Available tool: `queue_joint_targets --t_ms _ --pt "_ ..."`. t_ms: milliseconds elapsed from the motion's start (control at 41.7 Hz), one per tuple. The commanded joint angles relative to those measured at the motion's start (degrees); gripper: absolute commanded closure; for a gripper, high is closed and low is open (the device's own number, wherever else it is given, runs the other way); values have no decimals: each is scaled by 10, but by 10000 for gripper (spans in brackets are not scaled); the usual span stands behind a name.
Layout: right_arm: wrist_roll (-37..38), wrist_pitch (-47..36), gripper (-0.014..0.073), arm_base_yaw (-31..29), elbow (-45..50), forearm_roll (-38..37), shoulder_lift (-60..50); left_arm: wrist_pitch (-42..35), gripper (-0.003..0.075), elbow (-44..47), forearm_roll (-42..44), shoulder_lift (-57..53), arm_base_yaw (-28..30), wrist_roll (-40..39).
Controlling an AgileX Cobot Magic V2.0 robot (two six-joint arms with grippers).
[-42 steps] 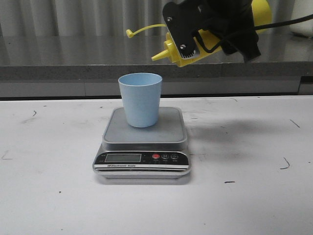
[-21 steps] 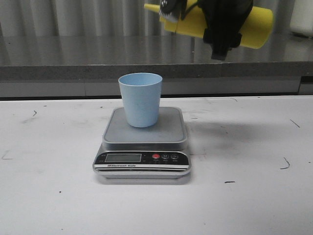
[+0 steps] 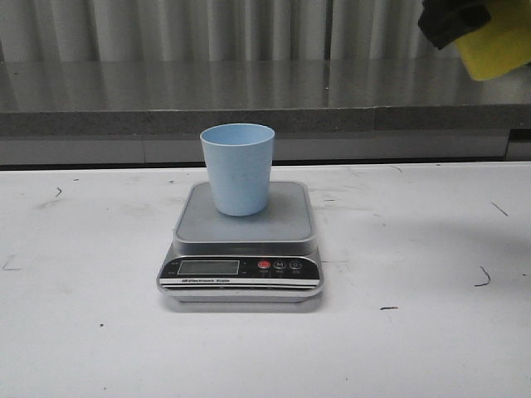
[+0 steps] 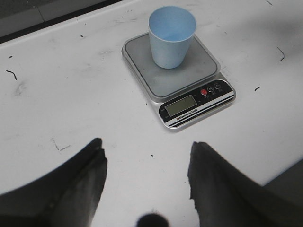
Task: Pour seasoning into cup on scale with both arms
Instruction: 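Tilt the yellow bottle upright and lower it back onto the table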
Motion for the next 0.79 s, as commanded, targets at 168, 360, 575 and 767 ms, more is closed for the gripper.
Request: queue_joint_targets --t_ms 168,360,575,767 --pt "21 -333 267 -103 147 17 -24 -40 334 -14 -4 -2 -5 -1" --pt "-22 -488 267 -140 208 68 28 -40 334 -14 -4 -2 -5 -1" --pt "-80 -622 267 -141 212 109 119 -40 334 -14 -4 -2 -5 -1" --pt "-114 -698 267 -141 211 185 190 -40 334 -14 -4 -2 -5 -1"
